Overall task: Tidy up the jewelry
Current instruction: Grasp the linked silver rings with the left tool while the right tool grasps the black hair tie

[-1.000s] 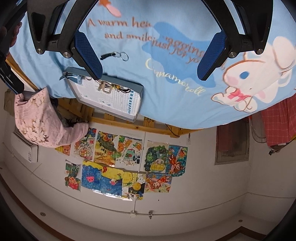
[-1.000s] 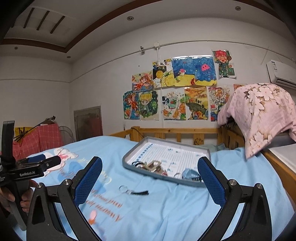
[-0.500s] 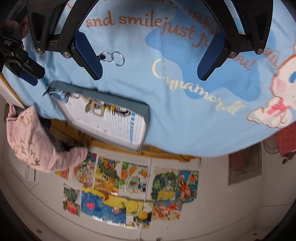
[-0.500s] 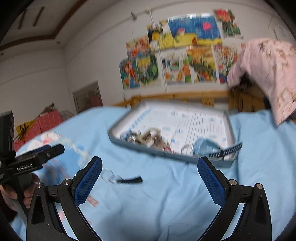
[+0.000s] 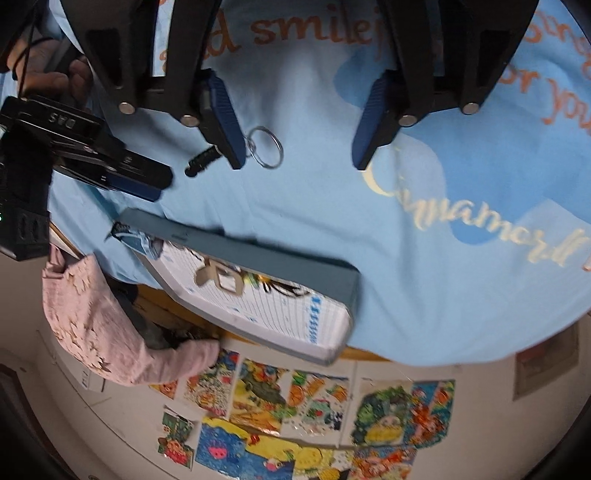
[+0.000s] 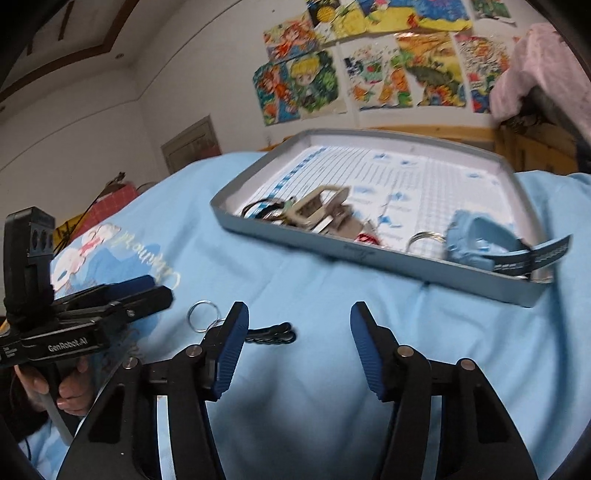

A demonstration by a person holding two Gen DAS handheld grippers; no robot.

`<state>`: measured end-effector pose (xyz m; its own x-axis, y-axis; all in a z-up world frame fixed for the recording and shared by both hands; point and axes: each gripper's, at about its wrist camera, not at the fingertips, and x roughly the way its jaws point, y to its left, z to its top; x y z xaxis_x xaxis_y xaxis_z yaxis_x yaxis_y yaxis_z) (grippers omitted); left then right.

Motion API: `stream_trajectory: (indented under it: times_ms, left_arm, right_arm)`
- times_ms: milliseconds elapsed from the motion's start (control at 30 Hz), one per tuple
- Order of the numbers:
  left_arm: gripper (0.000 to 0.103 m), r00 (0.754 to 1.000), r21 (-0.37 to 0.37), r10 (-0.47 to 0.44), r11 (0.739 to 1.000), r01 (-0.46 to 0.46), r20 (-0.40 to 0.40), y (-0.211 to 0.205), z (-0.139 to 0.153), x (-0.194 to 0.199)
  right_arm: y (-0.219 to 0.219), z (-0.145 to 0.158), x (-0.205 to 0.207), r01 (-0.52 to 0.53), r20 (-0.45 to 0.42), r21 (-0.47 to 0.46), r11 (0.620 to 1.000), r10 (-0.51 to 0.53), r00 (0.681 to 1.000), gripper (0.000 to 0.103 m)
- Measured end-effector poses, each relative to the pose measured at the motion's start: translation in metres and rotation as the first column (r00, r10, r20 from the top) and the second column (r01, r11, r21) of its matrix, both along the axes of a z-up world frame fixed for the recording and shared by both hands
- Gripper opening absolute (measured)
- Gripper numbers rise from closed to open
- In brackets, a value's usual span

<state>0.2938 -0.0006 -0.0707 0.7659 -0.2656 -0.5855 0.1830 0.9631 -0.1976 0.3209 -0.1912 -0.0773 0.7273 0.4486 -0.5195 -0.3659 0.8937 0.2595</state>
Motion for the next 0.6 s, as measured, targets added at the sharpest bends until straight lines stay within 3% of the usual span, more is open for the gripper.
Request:
stream_trajectory:
  times_ms: [233, 333, 433, 500, 600]
  left_arm:
    - [0.039, 0.995, -0.071, -0.064, 0.996, 0.059, -0.071, 0.001, -0.013, 0.017]
    - [0.033, 0.993, -0.075, -0.081, 0.994, 0.074, -0.087, -0.002, -0.016, 0.022]
    - [0.021, 0.990, -0.071, -0.091, 0.994, 0.084, -0.106, -0.005, -0.020, 0.024]
    - [0.015, 0.989, -0.074, -0.096, 0.993, 0.088, -0.112, -0.006, -0.021, 0.025]
    - [0.011, 0.988, -0.076, -0.100, 0.993, 0.091, -0.120, -0.006, -0.023, 0.026]
  right_arm:
    - [0.007, -0.016, 0.014, -0.039, -0.056, 0.018, 0.999, 0.039, 0.998, 0.038]
    - [0.007, -0.020, 0.017, -0.044, -0.072, 0.031, 0.999, 0.046, 0.996, 0.035]
    - [0.011, -0.022, 0.018, -0.055, -0.082, 0.024, 0.998, 0.057, 0.995, 0.035]
    - [0.013, -0.024, 0.020, -0.063, -0.091, 0.018, 0.998, 0.064, 0.994, 0.028]
    - [0.014, -0.025, 0.022, -0.070, -0.105, 0.026, 0.997, 0.072, 0.992, 0.028]
